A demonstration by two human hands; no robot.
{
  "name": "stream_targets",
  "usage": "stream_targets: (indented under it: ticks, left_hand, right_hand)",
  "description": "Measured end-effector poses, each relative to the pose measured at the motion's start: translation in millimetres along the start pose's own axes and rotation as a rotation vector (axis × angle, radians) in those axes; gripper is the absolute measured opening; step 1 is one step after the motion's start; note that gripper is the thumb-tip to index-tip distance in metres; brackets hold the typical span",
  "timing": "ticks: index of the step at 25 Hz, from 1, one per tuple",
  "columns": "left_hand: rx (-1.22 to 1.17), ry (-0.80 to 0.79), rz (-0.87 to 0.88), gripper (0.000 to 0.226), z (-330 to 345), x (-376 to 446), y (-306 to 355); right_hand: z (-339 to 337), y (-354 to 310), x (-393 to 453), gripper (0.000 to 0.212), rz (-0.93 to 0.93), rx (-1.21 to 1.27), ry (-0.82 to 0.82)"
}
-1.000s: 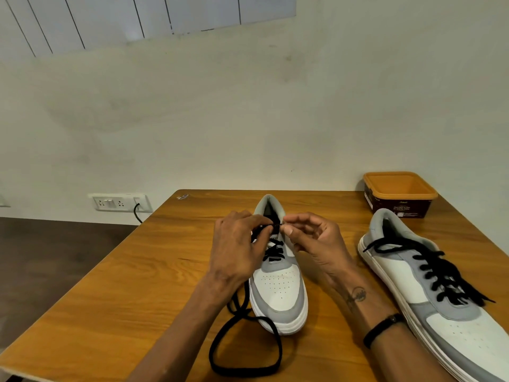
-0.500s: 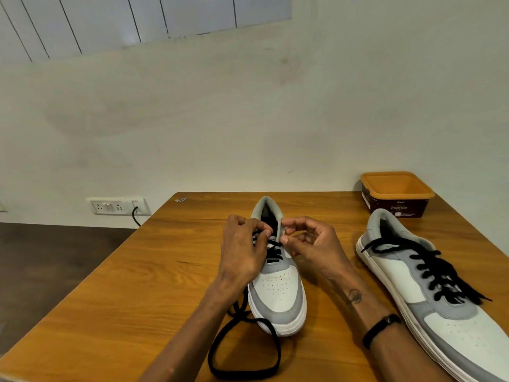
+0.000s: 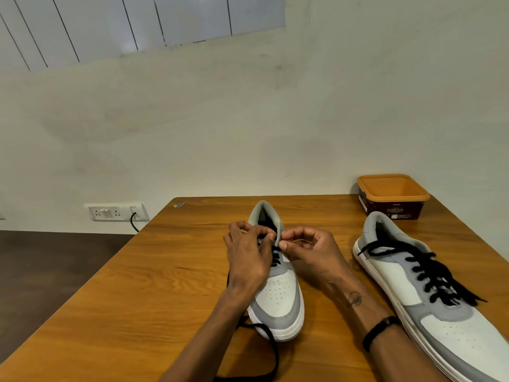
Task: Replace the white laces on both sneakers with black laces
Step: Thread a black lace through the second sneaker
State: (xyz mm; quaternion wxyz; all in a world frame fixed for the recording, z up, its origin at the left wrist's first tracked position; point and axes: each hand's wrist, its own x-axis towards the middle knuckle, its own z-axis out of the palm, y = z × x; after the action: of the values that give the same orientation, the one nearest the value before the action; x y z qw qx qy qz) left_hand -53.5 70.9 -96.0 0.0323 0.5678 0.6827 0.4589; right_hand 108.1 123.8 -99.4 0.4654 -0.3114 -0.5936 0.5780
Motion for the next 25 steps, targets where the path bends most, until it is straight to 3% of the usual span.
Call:
stream_targets:
  ticks: [6,12,19,20,21,25]
  left_hand:
    - [-0.141,-0.023,0.011,0.012,-2,-9,-8]
    - [-0.134,0.021,0.105,0.033,-2,-34,-21]
    - [-0.064,0.022,0.107,0.05,-9,-39,-24]
    - [-0.072,0.028,0.113,0.054,-9,-40,-24]
    - [-0.077,0.035,0.122,0.06,-10,-40,-25]
    - [-0.039,0.035,0.089,0.077,-19,-42,-34]
  right_hand:
    - [3,2,0,0.012,-0.01,-0.087,0.027]
    - [3,2,5,0.008,-0.024,-0.03,0.044]
    - [-19,-18,13,0.006,0.051,0.839,0.312]
    - [-23,-19,13,0.004,0.066,0.857,0.341]
    - [-22,-21,12,0.004,0.072,0.727,0.352]
    - [2,-11,-3,0.006,-0.095,-0.46,0.104]
